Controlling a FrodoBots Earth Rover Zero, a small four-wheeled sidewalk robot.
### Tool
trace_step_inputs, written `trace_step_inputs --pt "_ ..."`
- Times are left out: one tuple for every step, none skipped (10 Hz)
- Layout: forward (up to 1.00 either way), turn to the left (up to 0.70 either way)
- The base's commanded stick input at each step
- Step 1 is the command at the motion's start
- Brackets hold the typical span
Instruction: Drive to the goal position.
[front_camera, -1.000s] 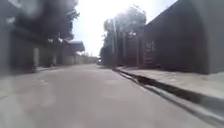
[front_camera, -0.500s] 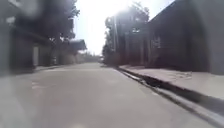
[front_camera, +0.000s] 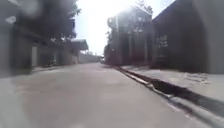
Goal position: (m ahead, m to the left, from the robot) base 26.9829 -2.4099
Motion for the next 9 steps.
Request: trace_step_inputs --pt "1.0 0.0" --pt "1.0 0.0" --pt "1.0 0.0" --pt "1.0 0.0" --pt "1.0 0.0" --pt "1.0 0.0" --pt "1.0 0.0" --pt "1.0 0.0" --pt "1.0 0.0"
